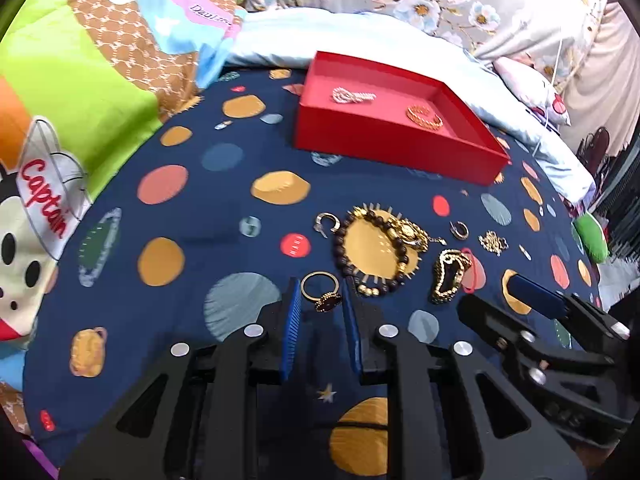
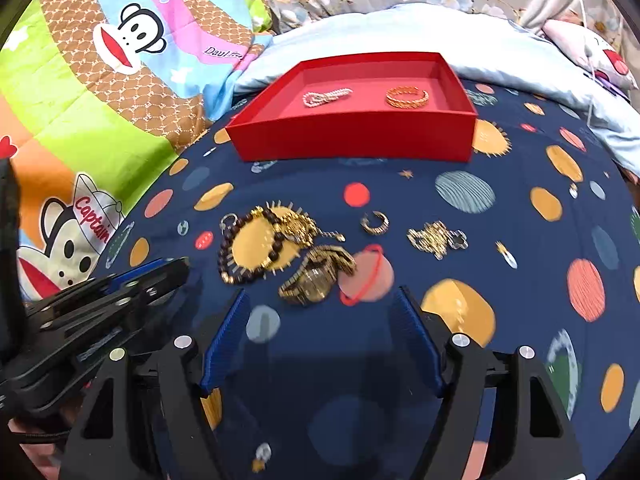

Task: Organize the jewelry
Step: 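Grasp the gold ring with the left tool while the right tool grasps the gold watch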

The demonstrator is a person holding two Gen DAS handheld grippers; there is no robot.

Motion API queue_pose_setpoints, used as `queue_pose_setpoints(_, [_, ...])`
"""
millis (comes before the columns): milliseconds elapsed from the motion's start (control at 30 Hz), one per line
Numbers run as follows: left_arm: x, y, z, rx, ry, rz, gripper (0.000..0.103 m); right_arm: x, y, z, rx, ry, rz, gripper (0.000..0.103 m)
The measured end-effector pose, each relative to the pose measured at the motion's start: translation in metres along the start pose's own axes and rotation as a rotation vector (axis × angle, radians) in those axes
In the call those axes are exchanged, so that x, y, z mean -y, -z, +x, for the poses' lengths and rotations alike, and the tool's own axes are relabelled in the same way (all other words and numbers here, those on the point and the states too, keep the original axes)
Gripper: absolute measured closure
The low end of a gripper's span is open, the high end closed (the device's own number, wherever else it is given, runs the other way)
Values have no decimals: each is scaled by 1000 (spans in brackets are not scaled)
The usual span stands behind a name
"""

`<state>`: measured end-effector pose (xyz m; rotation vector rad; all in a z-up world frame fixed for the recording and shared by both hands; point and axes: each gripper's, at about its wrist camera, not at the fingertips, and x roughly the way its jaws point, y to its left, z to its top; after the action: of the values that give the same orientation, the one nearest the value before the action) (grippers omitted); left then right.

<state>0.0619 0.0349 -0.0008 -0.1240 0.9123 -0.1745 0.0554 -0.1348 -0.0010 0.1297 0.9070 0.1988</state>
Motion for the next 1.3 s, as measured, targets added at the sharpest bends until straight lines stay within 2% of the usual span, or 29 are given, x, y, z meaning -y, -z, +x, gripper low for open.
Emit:
queue_pose_setpoints(100, [-5, -1, -5, 5, -3, -14, 83, -4, -5, 9, 1, 1, -11, 34])
queue_pose_setpoints(333, [-9, -1, -8, 11, -12, -14, 83, -7, -8, 30, -35, 13, 8, 57])
queue_pose_setpoints(367, [-10, 0, -8, 11, -13, -15, 83, -8, -8, 30, -31, 26, -2, 64])
queue_pose_setpoints(400, [-10, -1, -8, 11, -11, -16, 83, -8, -7, 30, -32, 31, -8, 67])
queue_pose_setpoints(467, [-10, 0, -8, 10, -14, -16, 83, -7, -6, 29, -34, 31, -9, 85])
queue_pose_setpoints(500, [-11, -1, -8, 10, -12, -17, 83, -5, -5, 29, -35, 27, -5, 88])
queue_pose_setpoints(667, [-11, 0, -8, 10, -12, -18, 83, 2, -1, 20, -27, 23, 8, 94])
queue_pose_setpoints(867, [-5, -3, -14, 18, -6, -8, 83, 15, 2, -4, -5, 12, 38, 94])
queue_pose_setpoints(1133, [16, -16, -38, 58, 32, 18, 83, 32, 6, -61, 69, 9, 29, 94])
queue_pose_setpoints(1300, [33, -35, -53, 100, 62, 55, 83, 43, -11, -87, 129, 6, 31, 94])
